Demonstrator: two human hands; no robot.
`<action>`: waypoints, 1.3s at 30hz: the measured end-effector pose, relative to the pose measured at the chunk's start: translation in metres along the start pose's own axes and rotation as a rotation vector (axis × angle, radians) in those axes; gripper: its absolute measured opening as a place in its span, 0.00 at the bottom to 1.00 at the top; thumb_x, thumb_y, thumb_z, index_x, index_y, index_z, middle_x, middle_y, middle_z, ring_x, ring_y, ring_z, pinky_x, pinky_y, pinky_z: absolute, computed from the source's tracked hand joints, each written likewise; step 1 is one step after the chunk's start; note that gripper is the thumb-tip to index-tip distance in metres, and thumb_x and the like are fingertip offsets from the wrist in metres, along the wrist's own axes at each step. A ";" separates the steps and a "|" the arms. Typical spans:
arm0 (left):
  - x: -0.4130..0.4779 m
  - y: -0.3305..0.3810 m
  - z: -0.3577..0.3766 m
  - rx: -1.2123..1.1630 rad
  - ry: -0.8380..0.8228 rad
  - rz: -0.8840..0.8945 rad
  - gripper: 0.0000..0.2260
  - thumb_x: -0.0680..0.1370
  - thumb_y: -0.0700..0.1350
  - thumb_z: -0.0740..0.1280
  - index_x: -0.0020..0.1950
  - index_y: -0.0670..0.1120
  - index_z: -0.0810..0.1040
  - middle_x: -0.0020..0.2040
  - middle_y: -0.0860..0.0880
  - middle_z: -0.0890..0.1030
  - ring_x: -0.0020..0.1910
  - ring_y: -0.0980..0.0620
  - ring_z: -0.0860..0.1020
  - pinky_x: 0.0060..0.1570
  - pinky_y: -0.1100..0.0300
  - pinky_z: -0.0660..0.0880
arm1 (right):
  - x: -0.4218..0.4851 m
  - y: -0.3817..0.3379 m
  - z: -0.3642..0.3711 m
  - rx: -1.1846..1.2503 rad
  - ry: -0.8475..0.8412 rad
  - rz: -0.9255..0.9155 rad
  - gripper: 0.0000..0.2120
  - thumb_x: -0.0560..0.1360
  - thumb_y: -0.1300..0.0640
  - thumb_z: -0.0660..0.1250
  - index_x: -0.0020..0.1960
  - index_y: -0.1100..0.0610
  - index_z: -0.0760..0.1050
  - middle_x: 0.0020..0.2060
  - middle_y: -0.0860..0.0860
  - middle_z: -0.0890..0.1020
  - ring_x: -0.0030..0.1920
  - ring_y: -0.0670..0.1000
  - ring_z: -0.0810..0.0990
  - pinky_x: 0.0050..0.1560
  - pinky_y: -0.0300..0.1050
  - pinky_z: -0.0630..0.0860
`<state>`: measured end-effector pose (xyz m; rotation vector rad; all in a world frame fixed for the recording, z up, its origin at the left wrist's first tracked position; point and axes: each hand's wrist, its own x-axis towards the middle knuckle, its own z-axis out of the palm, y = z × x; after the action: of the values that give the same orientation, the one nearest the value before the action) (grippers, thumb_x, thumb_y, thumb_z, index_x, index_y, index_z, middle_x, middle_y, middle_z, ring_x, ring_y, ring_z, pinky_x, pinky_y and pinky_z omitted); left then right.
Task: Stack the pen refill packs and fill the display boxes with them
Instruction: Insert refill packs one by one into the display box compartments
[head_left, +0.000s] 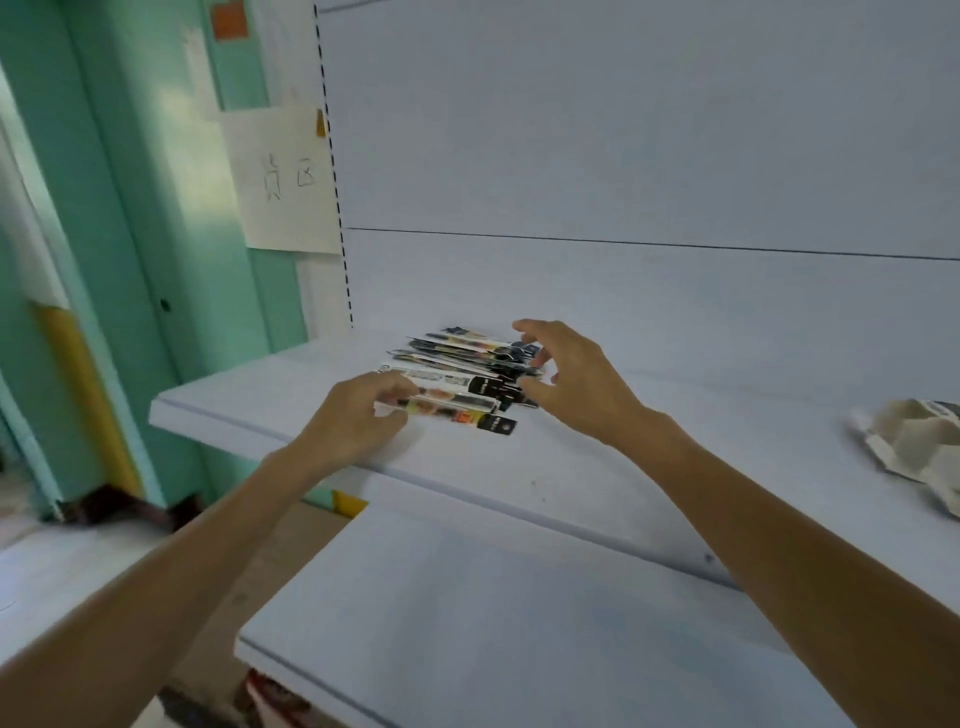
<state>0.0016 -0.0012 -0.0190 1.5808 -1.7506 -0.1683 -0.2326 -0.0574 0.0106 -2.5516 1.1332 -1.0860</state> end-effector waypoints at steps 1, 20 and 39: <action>0.005 -0.014 -0.007 0.015 -0.020 -0.001 0.12 0.74 0.35 0.67 0.56 0.44 0.79 0.54 0.48 0.80 0.54 0.51 0.77 0.48 0.70 0.66 | 0.007 -0.003 0.010 -0.006 -0.009 0.023 0.25 0.74 0.59 0.66 0.70 0.52 0.65 0.61 0.49 0.73 0.51 0.46 0.73 0.55 0.51 0.75; 0.107 -0.102 -0.017 0.052 -0.299 0.228 0.16 0.74 0.47 0.69 0.61 0.48 0.73 0.59 0.49 0.76 0.56 0.51 0.73 0.56 0.56 0.71 | 0.062 -0.020 0.078 -0.340 -0.198 0.335 0.22 0.73 0.52 0.70 0.65 0.53 0.72 0.58 0.51 0.75 0.57 0.50 0.73 0.57 0.43 0.71; 0.103 -0.060 -0.026 -0.400 -0.263 0.239 0.06 0.78 0.46 0.63 0.54 0.52 0.77 0.44 0.54 0.80 0.41 0.59 0.78 0.36 0.73 0.70 | 0.083 -0.072 0.092 0.265 -0.034 0.383 0.02 0.73 0.55 0.69 0.44 0.49 0.80 0.38 0.44 0.83 0.38 0.40 0.80 0.41 0.36 0.78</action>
<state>0.0699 -0.0970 0.0106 1.0904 -1.9424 -0.5923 -0.0910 -0.0782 0.0180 -2.0383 1.3003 -1.0117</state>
